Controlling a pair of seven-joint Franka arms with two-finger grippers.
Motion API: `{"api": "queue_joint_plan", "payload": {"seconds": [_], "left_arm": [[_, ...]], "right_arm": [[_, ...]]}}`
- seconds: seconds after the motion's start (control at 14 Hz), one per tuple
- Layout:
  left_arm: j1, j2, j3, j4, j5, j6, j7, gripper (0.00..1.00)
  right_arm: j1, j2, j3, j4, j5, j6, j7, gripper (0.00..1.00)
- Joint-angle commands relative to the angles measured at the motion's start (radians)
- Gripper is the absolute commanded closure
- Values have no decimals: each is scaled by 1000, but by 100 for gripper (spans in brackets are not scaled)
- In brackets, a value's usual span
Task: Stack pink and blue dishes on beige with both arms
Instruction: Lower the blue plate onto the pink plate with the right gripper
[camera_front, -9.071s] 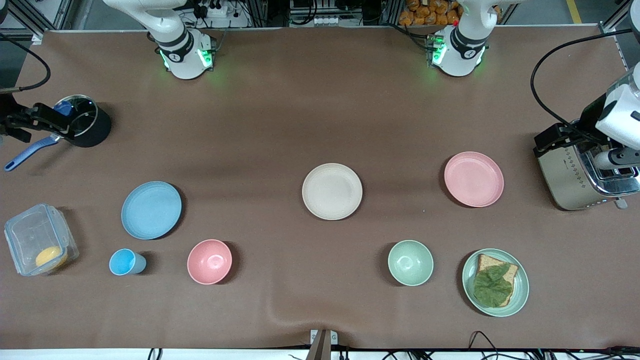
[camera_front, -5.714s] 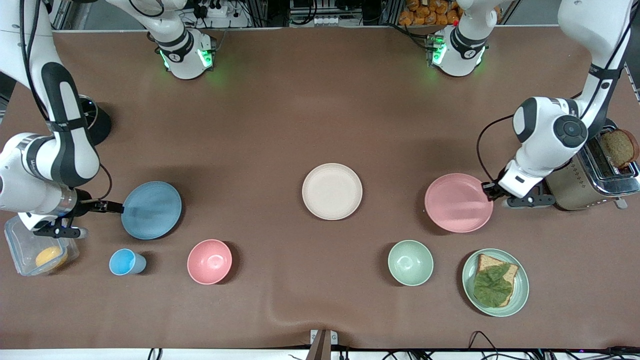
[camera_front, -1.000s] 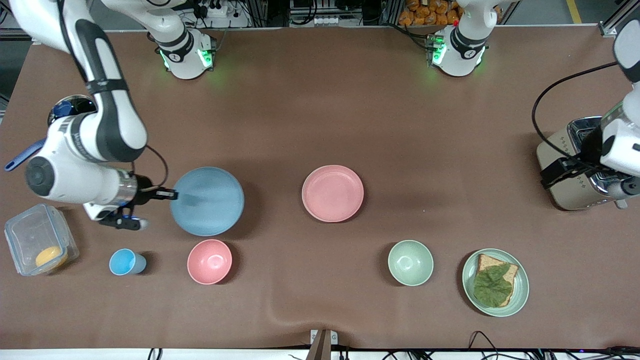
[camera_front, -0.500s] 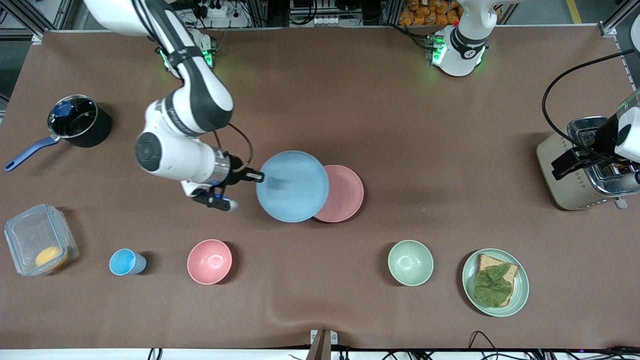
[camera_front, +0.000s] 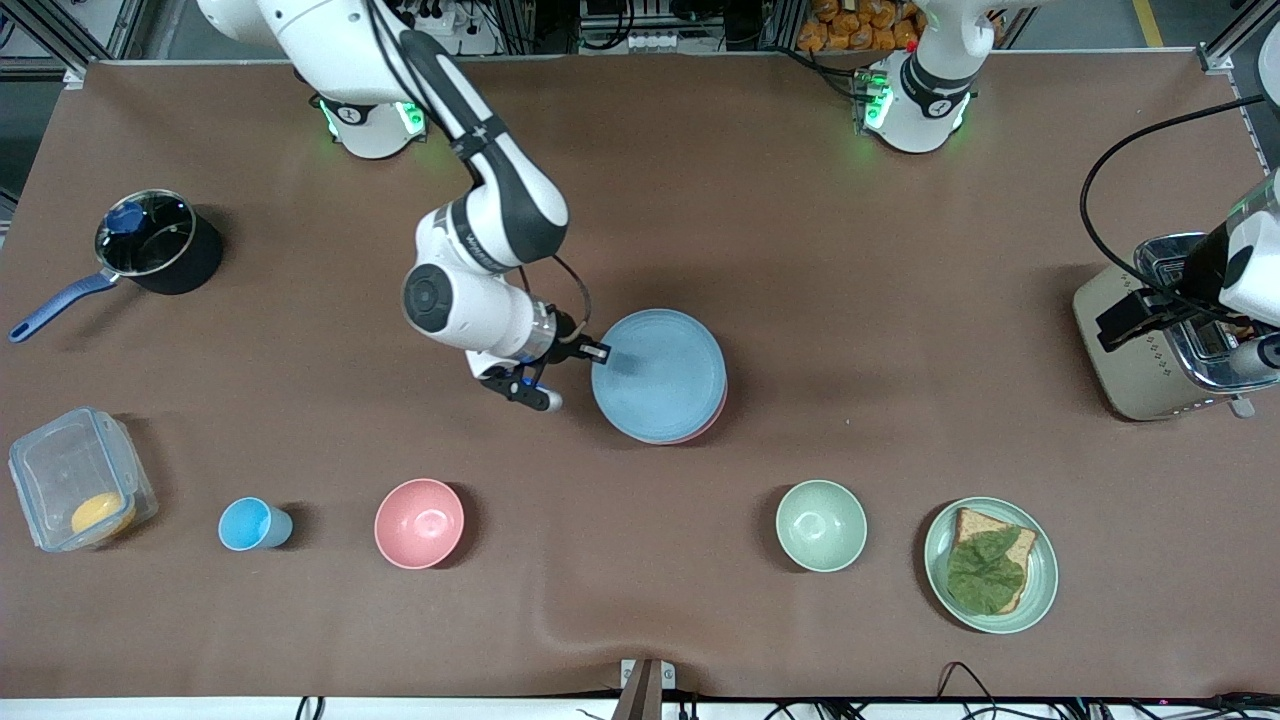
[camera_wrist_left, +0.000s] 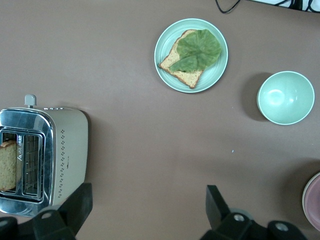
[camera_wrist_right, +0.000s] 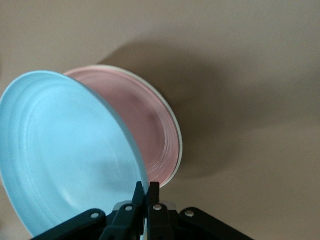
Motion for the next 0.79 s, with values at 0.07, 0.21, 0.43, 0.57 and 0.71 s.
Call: {"api": "queue_joint_plan", "payload": {"seconds": [0.07,0.21,0.43,0.57,0.71], "left_arm": [[0,-33,-2,-20,-46,-28,55,0],[22,-33,6,-20,-151,-33,89,0],[54,-43,0,-20,-175,-82,108,0],[52,-60,0,-26,-153,-87,108,0],[46,-77,-11,-36,-104,-87,102,0]], "right_arm": [[57,32,-15,3,25,59,65,100],[66,41,-15,-14,25,84,70,100],[50,32,-17,-29,25,70,68,100],[49,35,-22,-29,25,72,70,100],[49,40,-25,-29,25,75,70,100]]}}
